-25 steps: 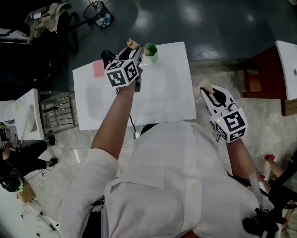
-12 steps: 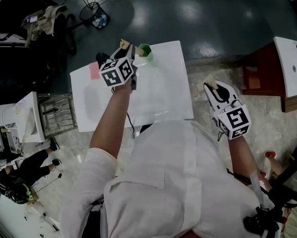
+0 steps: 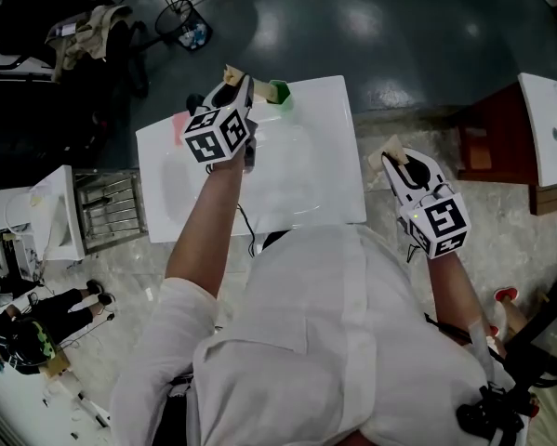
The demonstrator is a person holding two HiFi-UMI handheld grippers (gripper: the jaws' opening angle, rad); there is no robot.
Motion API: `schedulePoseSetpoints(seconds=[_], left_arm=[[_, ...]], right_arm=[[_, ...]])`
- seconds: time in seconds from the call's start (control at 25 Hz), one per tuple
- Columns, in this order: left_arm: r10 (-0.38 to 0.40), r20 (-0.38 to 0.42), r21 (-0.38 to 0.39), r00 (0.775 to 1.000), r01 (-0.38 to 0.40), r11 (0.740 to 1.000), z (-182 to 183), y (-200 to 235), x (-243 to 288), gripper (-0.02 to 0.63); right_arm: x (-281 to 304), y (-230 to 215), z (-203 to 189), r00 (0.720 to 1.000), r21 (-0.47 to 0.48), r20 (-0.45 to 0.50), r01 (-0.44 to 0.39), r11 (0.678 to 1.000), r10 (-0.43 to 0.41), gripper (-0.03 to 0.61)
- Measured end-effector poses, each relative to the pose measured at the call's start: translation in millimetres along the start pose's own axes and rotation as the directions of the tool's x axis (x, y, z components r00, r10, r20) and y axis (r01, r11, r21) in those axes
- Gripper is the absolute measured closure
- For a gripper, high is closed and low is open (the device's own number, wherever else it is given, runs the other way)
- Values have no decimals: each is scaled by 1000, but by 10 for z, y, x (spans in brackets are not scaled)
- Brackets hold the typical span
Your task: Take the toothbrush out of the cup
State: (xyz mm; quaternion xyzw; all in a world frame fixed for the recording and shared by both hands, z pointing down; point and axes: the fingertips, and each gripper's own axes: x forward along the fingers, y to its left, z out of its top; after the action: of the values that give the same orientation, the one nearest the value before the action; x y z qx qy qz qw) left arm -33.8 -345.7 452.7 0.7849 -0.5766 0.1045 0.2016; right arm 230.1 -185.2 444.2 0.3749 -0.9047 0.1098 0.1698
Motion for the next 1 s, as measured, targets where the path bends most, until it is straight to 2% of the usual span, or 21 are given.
schedulePoseSetpoints(seconds=[0.56,0.84,1.0], left_arm=[[-55,121,29,991,52,998,551,-135,-575,534],[-120,139,40,983,116,993,569,-80,-1218,534],[-125,127,56,984,119,991,526,-113,-1408,534]], right_arm=[[92,112,245,999,-23,37,-19,1000,20,526],[118,579,335,999,-38,50,-8,999,10,526],[131,570,369,998,-28,55,-6,1000,7,526]])
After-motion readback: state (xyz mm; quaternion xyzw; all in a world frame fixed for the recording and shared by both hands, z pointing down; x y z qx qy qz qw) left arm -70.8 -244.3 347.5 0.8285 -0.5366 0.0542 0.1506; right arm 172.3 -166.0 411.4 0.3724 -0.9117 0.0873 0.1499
